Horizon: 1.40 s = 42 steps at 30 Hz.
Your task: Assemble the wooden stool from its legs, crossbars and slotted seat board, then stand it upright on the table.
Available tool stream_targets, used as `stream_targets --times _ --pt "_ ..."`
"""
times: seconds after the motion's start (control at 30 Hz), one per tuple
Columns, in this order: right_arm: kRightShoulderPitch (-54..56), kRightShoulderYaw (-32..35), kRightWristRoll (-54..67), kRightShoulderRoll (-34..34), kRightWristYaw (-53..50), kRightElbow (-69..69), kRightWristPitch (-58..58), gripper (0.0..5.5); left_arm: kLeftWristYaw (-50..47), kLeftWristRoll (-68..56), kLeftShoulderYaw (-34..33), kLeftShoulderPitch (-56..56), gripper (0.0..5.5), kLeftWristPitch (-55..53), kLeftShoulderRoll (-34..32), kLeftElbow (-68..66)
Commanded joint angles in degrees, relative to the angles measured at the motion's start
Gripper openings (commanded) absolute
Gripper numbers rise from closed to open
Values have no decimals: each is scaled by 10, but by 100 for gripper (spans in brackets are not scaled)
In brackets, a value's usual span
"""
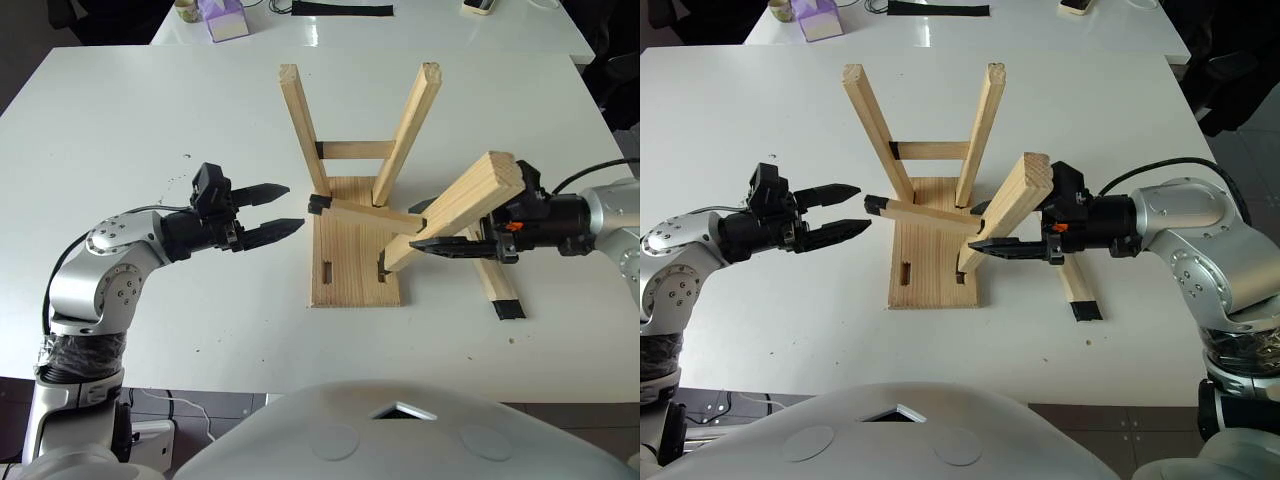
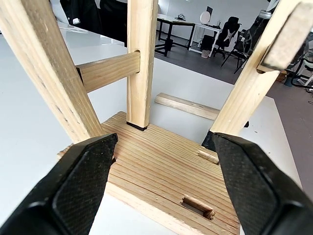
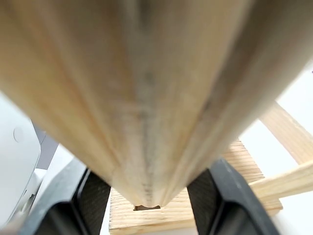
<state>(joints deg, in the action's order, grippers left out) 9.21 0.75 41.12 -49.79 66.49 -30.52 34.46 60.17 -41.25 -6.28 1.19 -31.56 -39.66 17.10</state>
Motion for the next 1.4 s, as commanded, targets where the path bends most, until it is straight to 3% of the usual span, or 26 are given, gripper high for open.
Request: stream_targets --times 0.03,0.43,1.4 --pt "-23 -20 -45 0 9 -2 -49 204 3 6 1 10 363 1 -4 -10" --pt "-62 -48 -86 21 -15 -8 -100 204 15 9 9 47 363 -4 -6 -31" --pt "-104 -70 -116 -24 14 24 -151 204 10 12 4 51 363 4 8 -43"
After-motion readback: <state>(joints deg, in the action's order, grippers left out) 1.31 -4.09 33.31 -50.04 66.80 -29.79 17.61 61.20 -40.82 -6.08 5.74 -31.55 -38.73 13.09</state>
